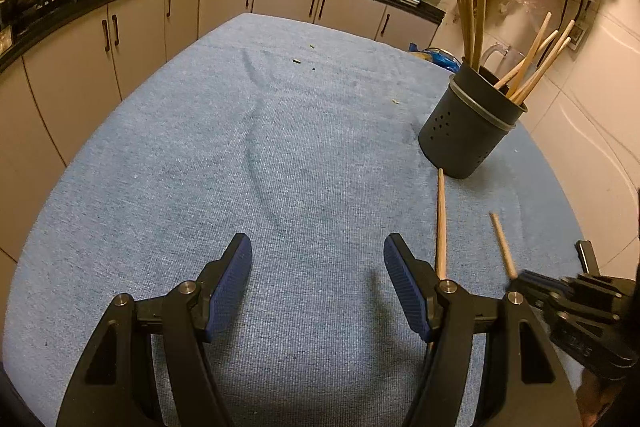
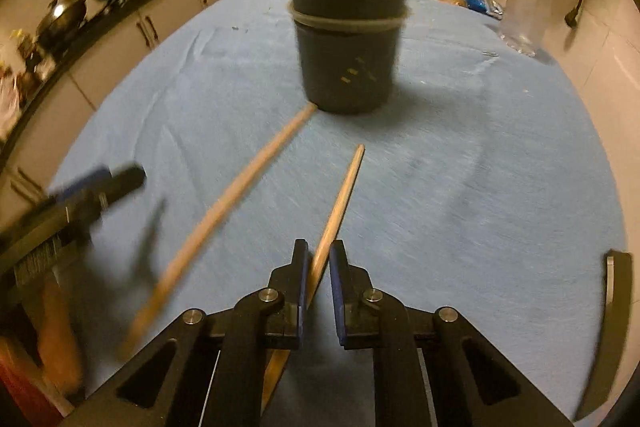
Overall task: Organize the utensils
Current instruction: 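Close the left tool on one chopstick while the right tool grasps the other, then lift the chopsticks upright with both tools and carry them over the grey cup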
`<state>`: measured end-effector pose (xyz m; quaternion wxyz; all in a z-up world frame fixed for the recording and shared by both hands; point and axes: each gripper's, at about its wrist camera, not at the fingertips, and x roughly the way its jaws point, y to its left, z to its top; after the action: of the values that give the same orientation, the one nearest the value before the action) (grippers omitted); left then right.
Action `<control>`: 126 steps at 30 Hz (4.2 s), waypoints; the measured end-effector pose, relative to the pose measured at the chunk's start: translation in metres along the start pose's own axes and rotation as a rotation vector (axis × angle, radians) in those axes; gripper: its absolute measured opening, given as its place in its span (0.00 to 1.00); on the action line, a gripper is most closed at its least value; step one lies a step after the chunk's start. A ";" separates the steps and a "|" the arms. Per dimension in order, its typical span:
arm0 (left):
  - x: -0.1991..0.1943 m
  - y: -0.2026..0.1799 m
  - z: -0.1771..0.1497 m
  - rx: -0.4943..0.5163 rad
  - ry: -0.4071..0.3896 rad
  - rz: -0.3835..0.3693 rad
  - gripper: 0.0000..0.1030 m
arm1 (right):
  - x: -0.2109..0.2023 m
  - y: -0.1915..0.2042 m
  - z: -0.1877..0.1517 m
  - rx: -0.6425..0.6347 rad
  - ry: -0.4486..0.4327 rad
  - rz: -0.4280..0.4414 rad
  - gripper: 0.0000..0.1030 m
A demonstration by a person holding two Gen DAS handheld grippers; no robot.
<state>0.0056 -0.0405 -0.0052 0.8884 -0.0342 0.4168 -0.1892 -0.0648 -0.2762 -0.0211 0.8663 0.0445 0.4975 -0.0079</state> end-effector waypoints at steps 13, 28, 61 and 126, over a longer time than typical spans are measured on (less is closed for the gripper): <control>0.016 -0.050 0.019 0.194 0.155 -0.093 0.65 | 0.003 -0.049 0.008 0.144 -0.012 0.014 0.12; 0.088 -0.134 0.052 0.431 0.322 0.008 0.09 | 0.017 -0.072 0.036 0.195 0.044 0.062 0.12; -0.104 -0.101 0.068 0.268 -0.134 -0.124 0.06 | -0.140 -0.032 0.017 0.157 -0.557 0.213 0.06; -0.157 -0.137 0.190 0.256 -0.310 -0.153 0.06 | -0.213 -0.078 0.103 0.303 -0.766 0.161 0.06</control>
<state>0.0152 -0.1287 0.2625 0.9221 0.0188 0.2439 -0.2998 -0.0883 -0.3696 0.2086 0.9702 0.2041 0.1276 -0.0290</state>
